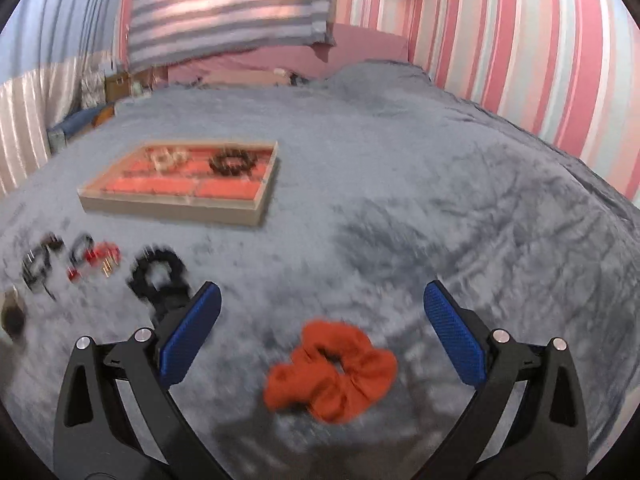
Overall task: Organize jewelry
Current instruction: 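Grasp the white-strap watch with the left gripper while the right gripper grasps the orange scrunchie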
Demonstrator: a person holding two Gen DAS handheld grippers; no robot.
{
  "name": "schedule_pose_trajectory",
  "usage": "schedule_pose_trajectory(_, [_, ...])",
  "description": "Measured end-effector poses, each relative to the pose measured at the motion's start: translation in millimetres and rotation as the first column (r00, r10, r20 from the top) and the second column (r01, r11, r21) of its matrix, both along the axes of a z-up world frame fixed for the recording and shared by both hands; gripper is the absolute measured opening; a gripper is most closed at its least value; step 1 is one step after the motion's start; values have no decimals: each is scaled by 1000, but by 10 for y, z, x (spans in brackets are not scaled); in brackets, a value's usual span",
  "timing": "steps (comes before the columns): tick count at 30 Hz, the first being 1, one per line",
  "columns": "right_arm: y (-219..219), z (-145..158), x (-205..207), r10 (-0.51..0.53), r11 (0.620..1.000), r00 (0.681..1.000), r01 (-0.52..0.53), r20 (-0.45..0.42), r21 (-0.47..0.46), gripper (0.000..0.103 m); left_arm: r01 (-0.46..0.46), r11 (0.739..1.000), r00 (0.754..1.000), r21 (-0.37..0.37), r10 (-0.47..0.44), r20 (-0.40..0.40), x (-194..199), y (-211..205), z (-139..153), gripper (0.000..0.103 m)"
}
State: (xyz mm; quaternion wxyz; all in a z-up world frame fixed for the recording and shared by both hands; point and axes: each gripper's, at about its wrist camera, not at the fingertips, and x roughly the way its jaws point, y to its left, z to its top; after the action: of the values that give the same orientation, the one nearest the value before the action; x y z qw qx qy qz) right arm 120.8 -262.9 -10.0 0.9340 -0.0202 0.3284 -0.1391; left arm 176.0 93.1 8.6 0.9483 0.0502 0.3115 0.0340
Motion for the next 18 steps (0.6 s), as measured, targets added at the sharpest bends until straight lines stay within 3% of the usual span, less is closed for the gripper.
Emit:
schedule_pose_trajectory(9, [-50, -394, -230, -26, 1000, 999, 26, -25, 2, 99, 48, 993, 999, 108, -45, -25, -274, -122, -487, 92])
schedule_pose_trajectory(18, [-32, -476, -206, -32, 999, 999, 32, -24, -1, 99, 62, 998, 996, 31, -60, -60, -245, -27, -674, 92])
